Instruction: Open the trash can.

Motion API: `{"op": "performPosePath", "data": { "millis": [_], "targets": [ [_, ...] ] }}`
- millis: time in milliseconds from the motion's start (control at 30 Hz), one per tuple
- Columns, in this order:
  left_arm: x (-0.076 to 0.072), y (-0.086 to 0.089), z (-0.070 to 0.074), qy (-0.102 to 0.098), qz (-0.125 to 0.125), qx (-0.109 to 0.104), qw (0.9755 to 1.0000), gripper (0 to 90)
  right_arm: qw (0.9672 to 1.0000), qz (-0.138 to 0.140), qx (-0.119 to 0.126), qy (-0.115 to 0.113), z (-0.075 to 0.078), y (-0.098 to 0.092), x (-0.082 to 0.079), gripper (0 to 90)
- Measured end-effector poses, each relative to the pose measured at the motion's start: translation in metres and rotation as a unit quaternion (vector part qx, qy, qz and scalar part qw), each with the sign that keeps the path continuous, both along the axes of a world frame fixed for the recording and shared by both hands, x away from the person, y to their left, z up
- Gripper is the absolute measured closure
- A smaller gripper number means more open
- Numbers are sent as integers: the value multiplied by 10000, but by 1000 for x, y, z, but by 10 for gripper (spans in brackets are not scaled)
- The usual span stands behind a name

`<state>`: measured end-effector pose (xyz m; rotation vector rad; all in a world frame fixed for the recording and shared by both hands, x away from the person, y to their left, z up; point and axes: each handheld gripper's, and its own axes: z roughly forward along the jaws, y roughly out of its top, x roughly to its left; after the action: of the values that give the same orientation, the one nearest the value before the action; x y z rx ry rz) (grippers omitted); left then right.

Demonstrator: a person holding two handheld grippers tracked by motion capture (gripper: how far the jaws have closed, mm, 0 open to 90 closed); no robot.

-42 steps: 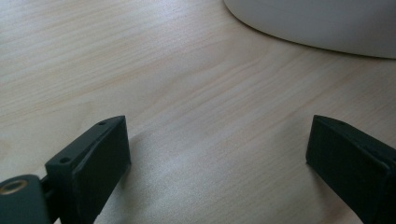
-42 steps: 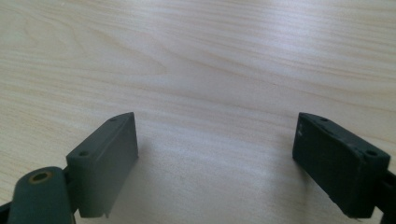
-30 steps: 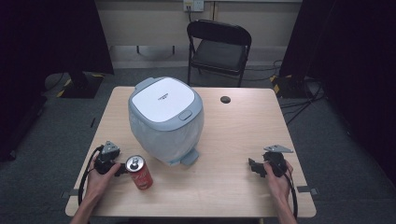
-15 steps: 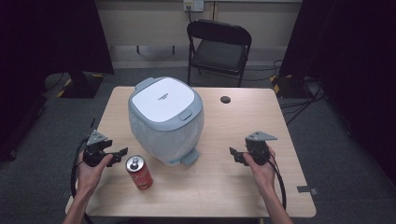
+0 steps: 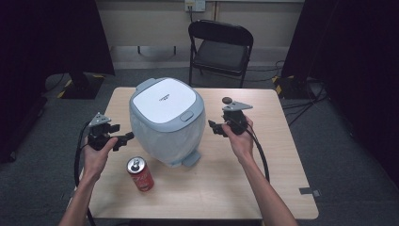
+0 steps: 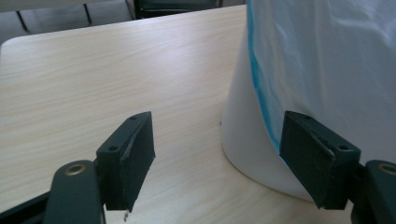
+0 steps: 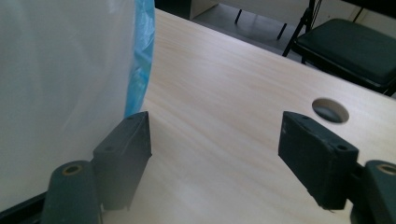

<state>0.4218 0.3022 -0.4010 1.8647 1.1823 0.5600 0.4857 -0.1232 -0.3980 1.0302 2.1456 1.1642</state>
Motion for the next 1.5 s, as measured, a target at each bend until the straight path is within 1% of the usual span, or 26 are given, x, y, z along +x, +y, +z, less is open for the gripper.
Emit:
{"op": "performPosePath", "data": {
  "millis": [33,133,267,433,467,500,533,567,600,667,733,833,867,900,967,1033,1133,1233,1267,1300,1333,1367,1400,1433,1467,1500],
  "targets": [
    [1,-2,2,18,-41,14,10000,254,10000,-25,-11,3,0,2,6,254],
    [8,-8,5,-14,-173,-237,9996,253,9999,-56,99,-8,1,6,25,256],
    [11,-11,7,-18,-111,-178,9998,276,9997,-13,207,-118,4,8,30,270],
    [20,-13,10,-13,-87,-109,9999,323,9978,352,554,-90,8,16,36,272],
    [25,-15,10,11,-30,-211,9998,351,9970,489,598,-64,8,18,37,273],
    [28,-17,10,3,-28,-214,9998,378,9973,545,469,-127,7,21,36,273],
    [30,-18,10,0,0,-240,9997,388,9976,589,324,-169,7,24,34,318],
    [33,-19,10,-6,-24,-250,9997,413,9974,624,305,-164,7,25,33,382],
    [35,-20,10,-13,-44,-265,9996,457,9972,657,340,-137,7,25,31,412],
    [37,-22,10,1,-48,-261,9996,478,9972,663,323,-151,7,25,30,438],
    [42,-25,10,27,-219,-330,9992,538,9964,787,288,-129,9,22,24,519],
    [44,-30,9,66,-344,-324,9989,561,9962,811,293,-85,10,18,20,530],
    [45,-34,10,89,-481,-295,9984,583,9957,819,423,-24,10,12,15,548],
    [45,-34,10,89,-481,-295,9984,586,9957,819,423,-24,10,12,15,548],
    [46,-39,12,108,-659,-239,9975,586,9948,831,572,113,10,4,10,545],
    [47,-42,13,122,-818,-342,9960,585,9944,853,608,141,10,-3,5,542],
    [47,-52,12,124,-1016,-251,9944,606,9953,791,555,82,13,-11,-9,542],
    [47,-57,11,134,-1100,-304,9934,605,9961,713,509,56,14,-15,-14,526],
    [49,-60,9,206,-1155,-401,9923,585,9971,638,426,-8,14,-21,-15,444],
    [49,-60,9,206,-1155,-401,9923,536,9971,638,426,-8,14,-21,-15,444],
    [52,-62,7,254,-1147,-453,9920,502,9978,473,455,68,12,-28,-11,420],
    [52,-62,7,254,-1147,-453,9920,501,9978,473,455,68,12,-28,-11,420],
    [53,-63,4,182,-1042,-279,9940,493,9993,156,337,48,8,-32,-6,414],
    [53,-63,4,182,-1042,-279,9940,486,9993,156,337,48,8,-32,-6,414],
    [58,-61,1,246,-1063,-353,9934,484,9997,-138,191,18,3,-35,0,392],
    [58,-61,1,246,-1063,-353,9934,483,9997,-138,191,18,3,-35,0,392]
  ]
}}
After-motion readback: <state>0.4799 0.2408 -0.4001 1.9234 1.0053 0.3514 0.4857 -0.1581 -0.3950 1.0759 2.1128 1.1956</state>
